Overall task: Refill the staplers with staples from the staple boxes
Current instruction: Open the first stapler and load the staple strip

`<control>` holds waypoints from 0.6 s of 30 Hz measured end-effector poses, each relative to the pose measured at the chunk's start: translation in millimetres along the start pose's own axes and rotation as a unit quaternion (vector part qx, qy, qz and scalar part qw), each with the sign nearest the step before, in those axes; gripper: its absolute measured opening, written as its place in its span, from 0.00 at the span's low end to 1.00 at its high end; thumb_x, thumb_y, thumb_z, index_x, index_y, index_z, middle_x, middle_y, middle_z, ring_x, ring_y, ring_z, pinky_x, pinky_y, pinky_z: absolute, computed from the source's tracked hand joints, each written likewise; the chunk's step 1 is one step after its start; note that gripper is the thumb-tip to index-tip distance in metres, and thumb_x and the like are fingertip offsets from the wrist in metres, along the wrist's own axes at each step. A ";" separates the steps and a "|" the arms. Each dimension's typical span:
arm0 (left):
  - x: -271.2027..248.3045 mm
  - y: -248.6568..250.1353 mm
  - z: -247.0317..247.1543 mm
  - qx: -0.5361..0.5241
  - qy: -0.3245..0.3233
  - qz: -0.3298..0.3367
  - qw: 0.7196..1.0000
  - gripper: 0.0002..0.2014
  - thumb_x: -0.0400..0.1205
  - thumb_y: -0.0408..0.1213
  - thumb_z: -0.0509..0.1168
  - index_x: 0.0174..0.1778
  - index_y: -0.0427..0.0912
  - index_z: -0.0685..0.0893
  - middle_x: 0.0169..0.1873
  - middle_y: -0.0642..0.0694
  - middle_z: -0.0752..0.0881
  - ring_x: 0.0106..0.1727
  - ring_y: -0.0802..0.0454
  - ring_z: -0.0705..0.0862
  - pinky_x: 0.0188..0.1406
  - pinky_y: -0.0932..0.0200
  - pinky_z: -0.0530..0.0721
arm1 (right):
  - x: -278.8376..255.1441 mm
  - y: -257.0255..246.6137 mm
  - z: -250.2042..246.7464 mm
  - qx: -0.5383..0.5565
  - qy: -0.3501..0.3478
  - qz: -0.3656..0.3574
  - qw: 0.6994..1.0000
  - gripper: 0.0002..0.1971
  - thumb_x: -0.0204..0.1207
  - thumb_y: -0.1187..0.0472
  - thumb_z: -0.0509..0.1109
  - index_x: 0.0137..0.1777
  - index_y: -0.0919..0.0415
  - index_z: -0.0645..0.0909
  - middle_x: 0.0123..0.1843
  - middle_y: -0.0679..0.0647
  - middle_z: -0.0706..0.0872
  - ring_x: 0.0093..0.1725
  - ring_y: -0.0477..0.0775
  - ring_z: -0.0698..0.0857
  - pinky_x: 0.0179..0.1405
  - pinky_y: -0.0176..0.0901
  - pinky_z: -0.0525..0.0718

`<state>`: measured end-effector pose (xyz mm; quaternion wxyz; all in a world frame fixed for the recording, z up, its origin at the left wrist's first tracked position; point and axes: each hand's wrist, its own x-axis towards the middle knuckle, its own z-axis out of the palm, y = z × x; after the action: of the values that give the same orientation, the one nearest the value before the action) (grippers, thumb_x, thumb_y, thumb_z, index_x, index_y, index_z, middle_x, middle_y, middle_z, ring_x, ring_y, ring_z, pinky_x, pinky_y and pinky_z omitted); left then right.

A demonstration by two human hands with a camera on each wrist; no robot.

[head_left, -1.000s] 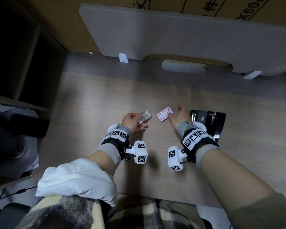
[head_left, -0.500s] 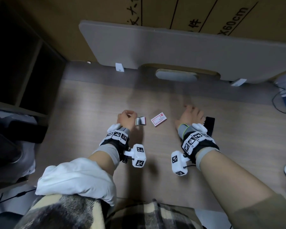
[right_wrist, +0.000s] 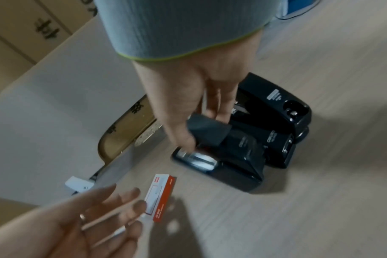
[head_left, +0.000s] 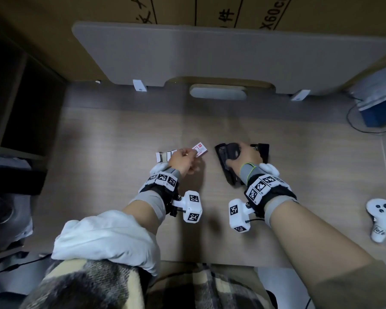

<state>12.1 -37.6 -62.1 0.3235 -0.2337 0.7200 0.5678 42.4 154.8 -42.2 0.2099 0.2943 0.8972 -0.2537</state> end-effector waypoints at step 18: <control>-62.3 -47.7 9.1 -0.073 0.154 -0.016 0.985 0.16 0.88 0.42 0.60 0.45 0.33 0.84 0.48 0.30 0.90 0.43 0.33 0.91 0.39 0.41 0.92 | -25.9 6.6 -7.7 0.080 -0.159 -0.214 0.960 0.30 0.48 0.65 0.85 0.41 0.33 0.78 0.45 0.42 0.89 0.49 0.53 0.89 0.57 0.56 0.87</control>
<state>90.0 -42.4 -49.6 0.1996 -0.3527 0.7139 0.5711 64.0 153.0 -24.7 0.2667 0.0672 0.8709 -0.4073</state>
